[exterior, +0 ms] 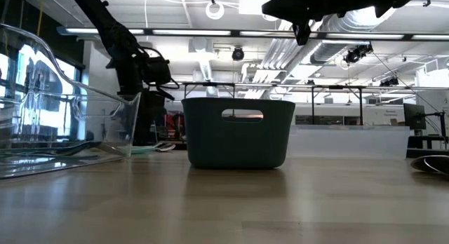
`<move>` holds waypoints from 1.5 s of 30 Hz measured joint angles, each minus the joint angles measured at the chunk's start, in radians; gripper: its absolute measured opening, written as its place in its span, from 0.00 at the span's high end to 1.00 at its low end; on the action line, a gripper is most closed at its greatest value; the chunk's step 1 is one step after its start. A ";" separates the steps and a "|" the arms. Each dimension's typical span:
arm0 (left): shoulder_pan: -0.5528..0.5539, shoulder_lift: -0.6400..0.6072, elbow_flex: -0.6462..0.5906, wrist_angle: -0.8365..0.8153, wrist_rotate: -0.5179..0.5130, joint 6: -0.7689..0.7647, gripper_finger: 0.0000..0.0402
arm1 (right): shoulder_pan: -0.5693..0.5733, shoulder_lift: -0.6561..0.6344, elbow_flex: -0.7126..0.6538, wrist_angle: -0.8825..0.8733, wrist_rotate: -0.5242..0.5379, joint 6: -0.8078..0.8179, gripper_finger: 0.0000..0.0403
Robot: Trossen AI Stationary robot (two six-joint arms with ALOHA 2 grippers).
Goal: Sort silverware by color (type)
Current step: Put the blue spoon into the transparent bin
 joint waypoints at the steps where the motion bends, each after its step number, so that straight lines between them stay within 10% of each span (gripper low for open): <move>1: 0.002 0.000 0.000 0.000 0.000 0.000 0.66 | 0.000 0.000 0.000 0.000 0.000 0.000 1.00; 45: 0.003 -0.028 0.033 -0.046 0.005 0.071 0.80 | -0.001 0.000 0.000 -0.048 0.105 0.000 1.00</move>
